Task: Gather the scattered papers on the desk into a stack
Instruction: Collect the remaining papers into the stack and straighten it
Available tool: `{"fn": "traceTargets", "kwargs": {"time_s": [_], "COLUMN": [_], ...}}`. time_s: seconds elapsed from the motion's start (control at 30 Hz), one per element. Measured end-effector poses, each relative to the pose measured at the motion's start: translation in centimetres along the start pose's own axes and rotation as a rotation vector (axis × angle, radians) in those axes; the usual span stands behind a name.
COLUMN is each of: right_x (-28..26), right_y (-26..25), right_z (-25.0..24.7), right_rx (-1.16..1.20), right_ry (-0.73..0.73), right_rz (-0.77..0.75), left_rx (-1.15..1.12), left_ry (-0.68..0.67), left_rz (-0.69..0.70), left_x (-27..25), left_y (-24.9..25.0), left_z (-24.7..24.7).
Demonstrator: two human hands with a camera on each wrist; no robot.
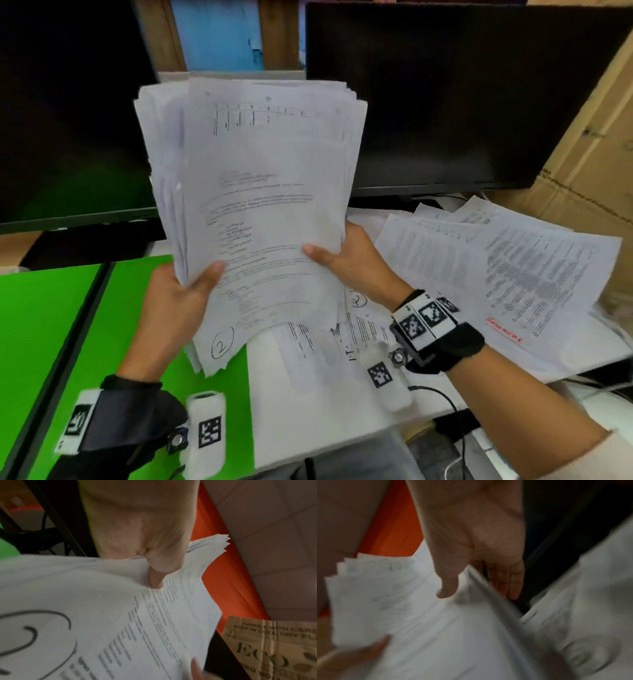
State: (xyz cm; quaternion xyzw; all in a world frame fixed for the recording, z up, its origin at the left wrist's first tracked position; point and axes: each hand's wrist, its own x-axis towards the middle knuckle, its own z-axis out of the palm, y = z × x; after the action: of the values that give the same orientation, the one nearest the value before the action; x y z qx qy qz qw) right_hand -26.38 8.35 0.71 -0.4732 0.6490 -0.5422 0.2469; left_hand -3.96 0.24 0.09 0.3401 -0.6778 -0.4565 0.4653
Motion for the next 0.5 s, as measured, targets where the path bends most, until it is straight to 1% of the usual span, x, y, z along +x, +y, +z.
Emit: {"fn": "traceTargets", "kwargs": {"time_s": [0.03, 0.07, 0.13, 0.2, 0.23, 0.27, 0.3, 0.33, 0.43, 0.47, 0.5], "right_x": [0.0, -0.1, 0.0, -0.3, -0.6, -1.1, -1.4, -1.7, -1.0, -0.6, 0.0], "right_y": [0.6, 1.2, 3.1, 5.5, 6.6, 7.5, 8.3, 8.5, 8.8, 8.7, 8.9], "right_z": [-1.2, -2.9, -7.0, -11.2, -12.9, -14.1, -15.0, -15.5, -15.8, -15.7, -15.7], "right_rx": [-0.144, -0.294, -0.634, -0.962, -1.051, -1.089, -1.100, -1.119, -1.144, -1.129, -1.113], "right_ry": [-0.039, -0.030, 0.108, 0.230, 0.255, 0.262, 0.251, 0.224, 0.110, 0.106, 0.133], "right_rz": [0.009, 0.047, 0.182, 0.420, 0.560, 0.693, 0.795, 0.856, 0.918, 0.927, 0.928], "left_rx": [-0.001, -0.011, -0.015, -0.022, -0.007, 0.009, 0.027, 0.037, 0.045, 0.038, 0.028], "left_ry": [0.037, 0.071, 0.133, 0.159, 0.164, 0.182, 0.204, 0.212, 0.162, 0.145, 0.146], "left_rz": [0.013, 0.024, 0.053, 0.066, 0.066, 0.054, 0.036, 0.024, 0.018, 0.007, 0.003], "left_x": [-0.1, -0.1, -0.1, -0.1, -0.2, -0.3, -0.3, -0.4, -0.9, -1.0, -1.3], "left_y": [0.0, -0.1, -0.2, -0.5, -0.5, -0.4, -0.2, -0.2, 0.0, 0.1, 0.5], "left_z": [0.3, 0.4, 0.2, -0.3, -0.3, -0.4, -0.3, -0.3, 0.3, 0.5, 0.8]}}
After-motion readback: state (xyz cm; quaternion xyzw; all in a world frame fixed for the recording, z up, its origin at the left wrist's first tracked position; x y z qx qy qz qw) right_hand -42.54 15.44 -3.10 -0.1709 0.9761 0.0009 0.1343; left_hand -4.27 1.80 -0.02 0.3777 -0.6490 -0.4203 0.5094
